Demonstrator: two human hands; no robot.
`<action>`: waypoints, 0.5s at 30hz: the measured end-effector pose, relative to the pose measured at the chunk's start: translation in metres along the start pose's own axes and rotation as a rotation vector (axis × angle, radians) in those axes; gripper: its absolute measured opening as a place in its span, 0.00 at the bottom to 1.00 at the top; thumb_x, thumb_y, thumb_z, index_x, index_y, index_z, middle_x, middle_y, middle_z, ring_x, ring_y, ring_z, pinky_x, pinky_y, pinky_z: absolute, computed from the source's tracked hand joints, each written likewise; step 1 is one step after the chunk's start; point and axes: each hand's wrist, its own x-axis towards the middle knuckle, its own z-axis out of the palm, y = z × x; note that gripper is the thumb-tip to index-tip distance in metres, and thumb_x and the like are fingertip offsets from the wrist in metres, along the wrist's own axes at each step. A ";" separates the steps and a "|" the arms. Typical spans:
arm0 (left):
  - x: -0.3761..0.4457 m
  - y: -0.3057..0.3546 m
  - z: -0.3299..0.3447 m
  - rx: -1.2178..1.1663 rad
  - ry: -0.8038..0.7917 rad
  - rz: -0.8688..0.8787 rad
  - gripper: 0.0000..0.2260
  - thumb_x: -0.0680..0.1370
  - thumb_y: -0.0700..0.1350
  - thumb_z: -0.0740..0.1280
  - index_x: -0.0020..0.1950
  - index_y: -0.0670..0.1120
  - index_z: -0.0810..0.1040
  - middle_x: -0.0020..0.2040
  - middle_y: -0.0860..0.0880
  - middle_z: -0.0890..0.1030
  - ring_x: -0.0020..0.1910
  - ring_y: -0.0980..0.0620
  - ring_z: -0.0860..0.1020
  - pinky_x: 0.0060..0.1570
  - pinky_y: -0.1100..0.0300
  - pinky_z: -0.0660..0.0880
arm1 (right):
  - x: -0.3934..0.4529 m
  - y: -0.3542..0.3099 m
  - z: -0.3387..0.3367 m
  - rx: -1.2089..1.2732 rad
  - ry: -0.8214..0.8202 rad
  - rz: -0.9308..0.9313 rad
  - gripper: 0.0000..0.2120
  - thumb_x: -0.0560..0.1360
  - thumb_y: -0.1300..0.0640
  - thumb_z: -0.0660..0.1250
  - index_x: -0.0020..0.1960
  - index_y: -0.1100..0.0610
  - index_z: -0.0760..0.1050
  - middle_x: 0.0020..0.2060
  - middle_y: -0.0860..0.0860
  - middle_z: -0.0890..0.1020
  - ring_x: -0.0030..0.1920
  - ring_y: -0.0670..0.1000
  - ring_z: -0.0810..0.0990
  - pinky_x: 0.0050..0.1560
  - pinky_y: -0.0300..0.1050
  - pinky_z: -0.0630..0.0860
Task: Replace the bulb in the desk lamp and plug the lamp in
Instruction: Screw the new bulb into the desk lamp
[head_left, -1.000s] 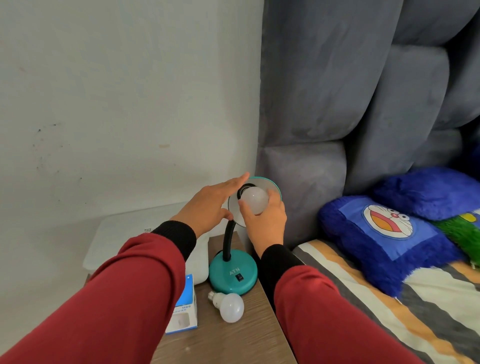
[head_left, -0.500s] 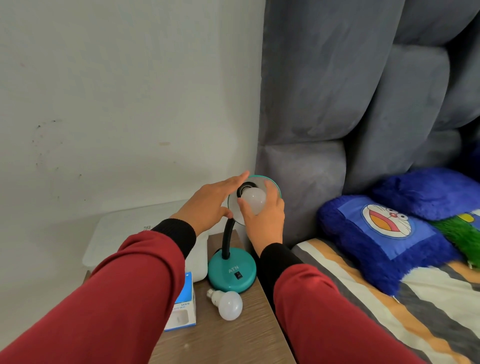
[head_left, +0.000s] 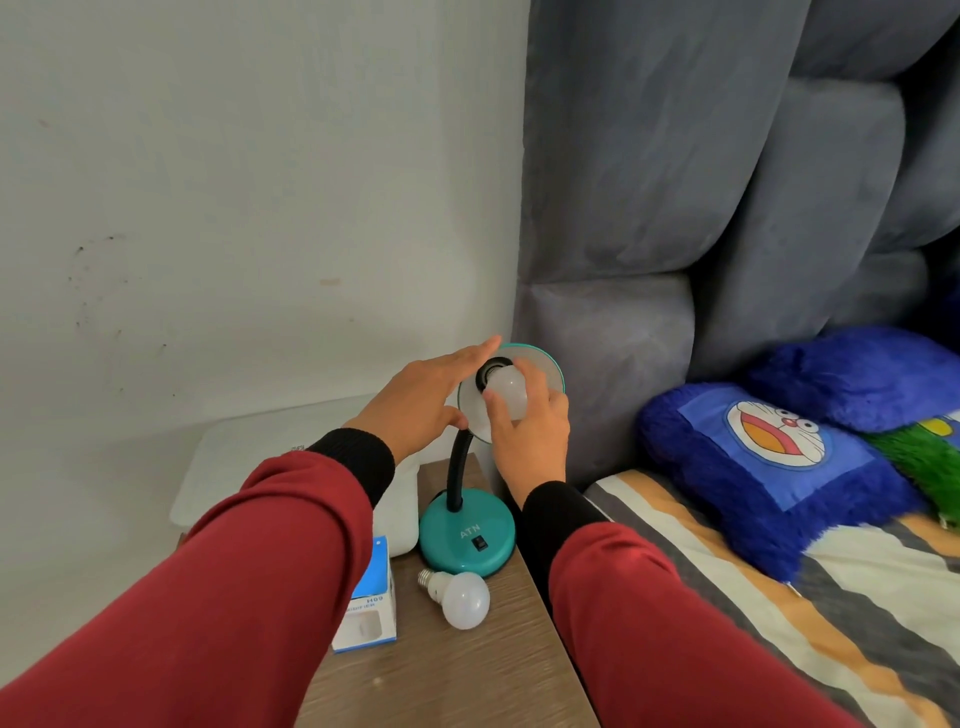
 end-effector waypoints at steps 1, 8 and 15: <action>0.000 0.000 0.000 -0.005 0.003 0.000 0.42 0.74 0.36 0.70 0.76 0.60 0.49 0.76 0.54 0.60 0.73 0.53 0.64 0.70 0.62 0.61 | 0.000 0.000 -0.001 0.003 -0.010 -0.011 0.23 0.77 0.54 0.64 0.71 0.48 0.64 0.65 0.55 0.66 0.44 0.40 0.73 0.43 0.24 0.64; -0.001 -0.001 0.002 -0.011 0.011 -0.005 0.42 0.73 0.35 0.70 0.76 0.61 0.49 0.76 0.55 0.60 0.74 0.54 0.63 0.68 0.66 0.59 | 0.003 0.004 0.000 0.037 0.042 0.101 0.29 0.74 0.49 0.68 0.71 0.54 0.62 0.63 0.57 0.74 0.63 0.56 0.74 0.60 0.44 0.71; 0.000 0.000 0.003 0.011 0.015 0.000 0.42 0.74 0.36 0.70 0.76 0.60 0.49 0.76 0.54 0.60 0.73 0.53 0.64 0.70 0.63 0.60 | 0.003 0.005 0.000 0.011 -0.014 0.000 0.25 0.74 0.55 0.68 0.69 0.47 0.66 0.66 0.55 0.66 0.53 0.46 0.70 0.47 0.18 0.63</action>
